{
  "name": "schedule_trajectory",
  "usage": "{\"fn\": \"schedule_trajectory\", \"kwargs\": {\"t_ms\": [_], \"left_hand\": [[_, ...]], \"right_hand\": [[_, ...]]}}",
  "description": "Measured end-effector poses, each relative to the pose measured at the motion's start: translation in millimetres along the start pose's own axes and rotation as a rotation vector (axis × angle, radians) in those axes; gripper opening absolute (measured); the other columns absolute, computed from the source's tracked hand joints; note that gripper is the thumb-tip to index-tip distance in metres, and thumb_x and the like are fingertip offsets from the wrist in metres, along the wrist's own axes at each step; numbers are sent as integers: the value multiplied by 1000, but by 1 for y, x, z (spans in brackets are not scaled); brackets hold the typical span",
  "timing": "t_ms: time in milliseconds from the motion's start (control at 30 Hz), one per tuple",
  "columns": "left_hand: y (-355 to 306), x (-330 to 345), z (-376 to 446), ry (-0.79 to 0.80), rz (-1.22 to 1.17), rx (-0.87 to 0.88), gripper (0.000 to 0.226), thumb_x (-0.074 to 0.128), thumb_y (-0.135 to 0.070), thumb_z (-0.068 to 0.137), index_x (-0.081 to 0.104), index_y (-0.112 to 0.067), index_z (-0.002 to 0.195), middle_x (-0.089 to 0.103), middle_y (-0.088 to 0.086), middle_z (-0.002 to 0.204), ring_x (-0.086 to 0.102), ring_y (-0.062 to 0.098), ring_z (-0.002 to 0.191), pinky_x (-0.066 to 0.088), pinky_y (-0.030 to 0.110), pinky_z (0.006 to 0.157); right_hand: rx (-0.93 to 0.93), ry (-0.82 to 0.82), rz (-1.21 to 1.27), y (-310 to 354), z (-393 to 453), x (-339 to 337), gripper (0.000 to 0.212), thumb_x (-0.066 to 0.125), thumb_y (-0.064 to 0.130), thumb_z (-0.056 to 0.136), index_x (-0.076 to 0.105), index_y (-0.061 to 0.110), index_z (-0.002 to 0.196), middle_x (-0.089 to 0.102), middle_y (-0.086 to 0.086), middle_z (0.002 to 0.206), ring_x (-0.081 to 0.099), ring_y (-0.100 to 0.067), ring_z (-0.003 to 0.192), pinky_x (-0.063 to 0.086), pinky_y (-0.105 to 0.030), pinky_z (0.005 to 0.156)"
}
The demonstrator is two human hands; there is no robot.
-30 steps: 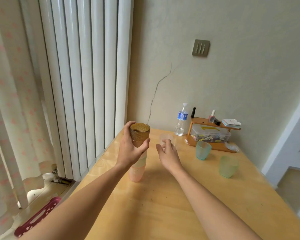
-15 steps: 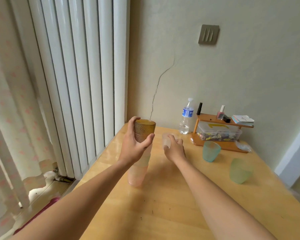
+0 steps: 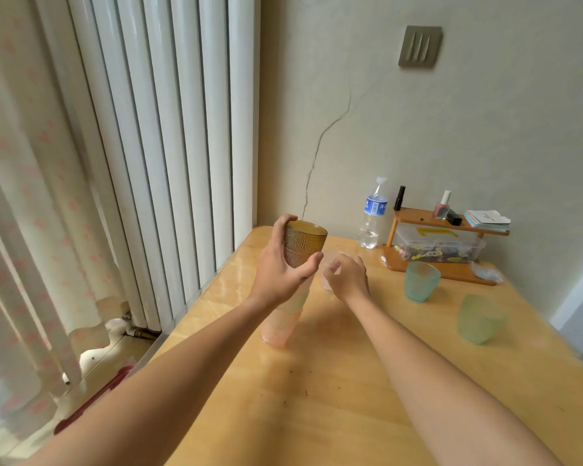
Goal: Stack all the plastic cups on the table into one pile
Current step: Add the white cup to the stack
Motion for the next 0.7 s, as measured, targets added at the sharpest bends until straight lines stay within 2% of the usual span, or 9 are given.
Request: {"fn": "schedule_trajectory", "kwargs": {"t_ms": [100,233,367,433,567,633,700], "left_hand": [[-5,-3,-6,-5,-11,13,73,84,-40,82,44,-27,142,67,1,117,68,22,105,58,38,93],[-10,-13,-14,-21,-22,5,75,82,-41,81,43,-27,143,68,2,120,69,20,108,59,37,94],[-13,-20,-19,-18,-8,1,75,85,-35,83,42,-27,143,69,2,120,70,19,108,58,38,95],[-17,-21,-21,0,7,7,75,87,-30,84,42,-24,144,69,-2,116,68,13,106,57,31,93],[-22,-25,-26,37,43,4,78,88,-31,85,41,-24,148,62,-20,116,60,-2,109,48,10,91],[-25,-27,-29,55,47,-7,81,87,-33,87,39,-23,151,58,-26,119,56,-13,110,41,1,92],[-27,-28,-31,75,47,-22,84,86,-37,88,36,-24,155,55,-28,123,52,-21,113,39,-1,94]], "right_hand": [[-97,-66,68,27,-18,-24,12,62,26,90,60,14,86,60,-2,98,53,-24,111,34,-29,81],[-213,-194,138,69,-34,-70,37,73,33,85,56,11,110,60,-5,114,56,-24,106,43,-33,85],[-313,-250,208,111,-51,-109,51,74,39,87,49,16,125,53,6,122,56,-21,112,49,-37,90],[-342,-260,222,128,-58,-120,56,74,40,86,46,18,129,49,7,123,56,-23,116,51,-41,93],[-376,-300,264,151,-69,-133,60,76,38,86,45,16,132,52,-1,134,54,-27,121,50,-44,99],[-376,-329,301,158,-75,-137,63,76,36,87,45,13,137,51,-4,139,52,-27,125,46,-38,101],[-381,-334,313,165,-81,-138,67,75,36,89,43,12,142,48,-5,145,49,-23,130,39,-27,100]]}}
Point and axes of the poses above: each hand's wrist, its own z-axis towards the middle knuckle, its own x-axis out of the palm, y = z × x, the point moved 9 cm from there along z, towards the middle knuckle
